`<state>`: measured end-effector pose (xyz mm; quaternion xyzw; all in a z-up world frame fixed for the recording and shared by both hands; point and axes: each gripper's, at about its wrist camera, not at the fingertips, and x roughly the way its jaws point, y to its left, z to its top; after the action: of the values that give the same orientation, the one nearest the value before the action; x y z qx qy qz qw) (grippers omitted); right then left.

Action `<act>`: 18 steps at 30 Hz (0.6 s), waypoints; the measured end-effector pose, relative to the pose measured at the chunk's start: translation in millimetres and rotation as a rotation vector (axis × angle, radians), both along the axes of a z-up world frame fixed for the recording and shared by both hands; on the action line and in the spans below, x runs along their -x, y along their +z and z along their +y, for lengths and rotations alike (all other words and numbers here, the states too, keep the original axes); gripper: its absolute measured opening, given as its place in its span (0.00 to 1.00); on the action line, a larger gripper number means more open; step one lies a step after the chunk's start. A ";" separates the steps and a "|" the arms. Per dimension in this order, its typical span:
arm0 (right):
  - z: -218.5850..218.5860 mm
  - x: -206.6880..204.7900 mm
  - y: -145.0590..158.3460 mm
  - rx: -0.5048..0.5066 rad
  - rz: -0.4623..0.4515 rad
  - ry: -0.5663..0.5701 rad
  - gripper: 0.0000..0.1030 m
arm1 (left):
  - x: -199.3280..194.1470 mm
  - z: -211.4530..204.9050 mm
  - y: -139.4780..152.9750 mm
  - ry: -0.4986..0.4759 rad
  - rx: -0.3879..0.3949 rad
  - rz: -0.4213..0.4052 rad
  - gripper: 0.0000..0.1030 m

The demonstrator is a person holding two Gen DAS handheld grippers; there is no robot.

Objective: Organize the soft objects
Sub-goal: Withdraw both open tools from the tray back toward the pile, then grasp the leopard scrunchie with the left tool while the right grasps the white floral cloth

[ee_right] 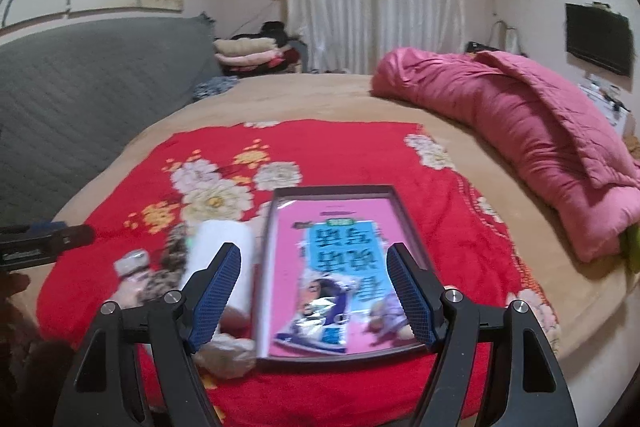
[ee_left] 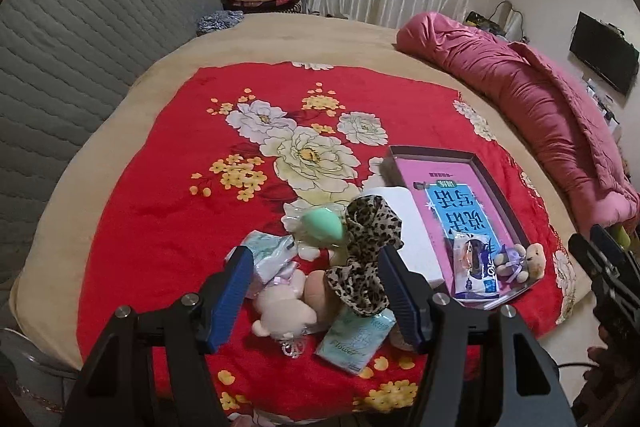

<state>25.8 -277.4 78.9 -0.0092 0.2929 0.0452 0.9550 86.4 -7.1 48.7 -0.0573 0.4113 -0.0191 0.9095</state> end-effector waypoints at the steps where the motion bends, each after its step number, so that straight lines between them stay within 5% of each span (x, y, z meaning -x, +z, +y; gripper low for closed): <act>1: 6.4 2.2 0.2 0.006 0.000 0.015 0.75 | 1.3 1.0 0.3 0.002 -0.005 -0.002 0.62; 18: 56.0 8.5 -43.6 0.001 0.121 0.179 0.75 | 6.7 14.9 -26.4 0.001 0.050 0.052 0.62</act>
<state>17.2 -221.4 35.3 -0.0329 0.3479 0.1307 0.9278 79.8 7.8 22.3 -0.0805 0.4344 -0.0274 0.8967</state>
